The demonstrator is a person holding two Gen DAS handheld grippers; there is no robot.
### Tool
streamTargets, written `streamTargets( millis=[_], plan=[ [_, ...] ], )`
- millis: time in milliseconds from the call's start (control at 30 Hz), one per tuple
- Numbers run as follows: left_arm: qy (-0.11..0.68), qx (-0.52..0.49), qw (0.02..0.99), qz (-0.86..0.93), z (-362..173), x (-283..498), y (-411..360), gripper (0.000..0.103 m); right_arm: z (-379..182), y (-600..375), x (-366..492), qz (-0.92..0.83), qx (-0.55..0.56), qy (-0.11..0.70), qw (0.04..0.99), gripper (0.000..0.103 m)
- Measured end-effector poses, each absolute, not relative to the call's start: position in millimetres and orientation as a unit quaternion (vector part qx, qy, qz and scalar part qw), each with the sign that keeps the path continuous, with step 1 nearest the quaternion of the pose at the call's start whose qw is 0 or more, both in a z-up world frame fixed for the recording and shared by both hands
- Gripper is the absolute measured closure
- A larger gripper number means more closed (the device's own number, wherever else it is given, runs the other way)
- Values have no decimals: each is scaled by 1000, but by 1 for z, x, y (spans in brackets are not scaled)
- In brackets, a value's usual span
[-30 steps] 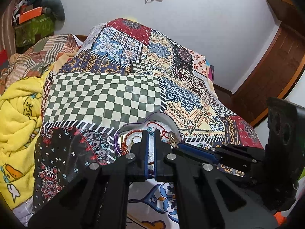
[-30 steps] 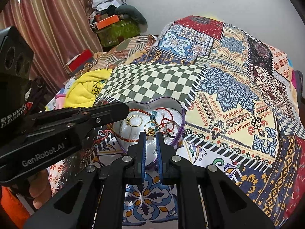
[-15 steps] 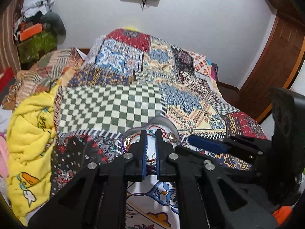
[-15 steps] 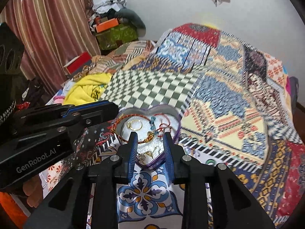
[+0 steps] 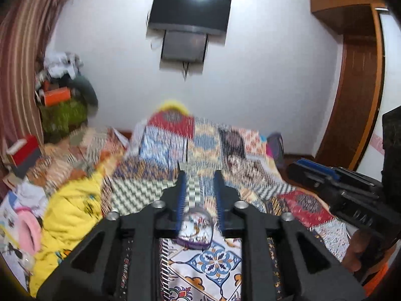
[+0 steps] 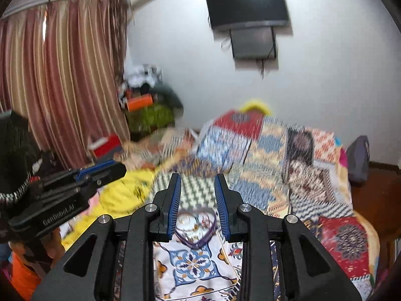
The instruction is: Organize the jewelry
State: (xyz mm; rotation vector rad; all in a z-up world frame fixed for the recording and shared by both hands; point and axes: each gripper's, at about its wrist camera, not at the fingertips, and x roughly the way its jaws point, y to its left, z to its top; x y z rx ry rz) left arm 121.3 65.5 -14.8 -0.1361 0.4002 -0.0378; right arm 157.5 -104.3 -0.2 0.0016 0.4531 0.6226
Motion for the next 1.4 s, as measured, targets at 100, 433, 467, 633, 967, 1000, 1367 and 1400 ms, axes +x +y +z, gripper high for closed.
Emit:
streamTargets(
  millis=[100,433,467,633,967,1000,1367,1400],
  plan=[
    [157,-54,986,-6,5,91,58,65,20,-114,135,309,14,192,932,77],
    [79,-43,995,34,35,24,48,26,49,-133,77,260,31,102,960,10],
    [75,-42,996,36,36,21,47,17,49,-133,75,254,29,100,962,8],
    [71,-33,996,46,35,13,42,9,46,-134,74,236,27,103,966,0],
    [79,-42,995,46,33,6,40,8,37,-145,68,232,31,121,965,0],
    [79,-43,995,47,33,6,40,7,37,-146,67,233,32,121,965,0],
    [80,-45,994,52,30,6,39,6,35,-146,65,235,29,126,963,0],
    [80,-45,994,52,30,7,40,6,35,-146,64,236,29,126,963,0]
  ],
)
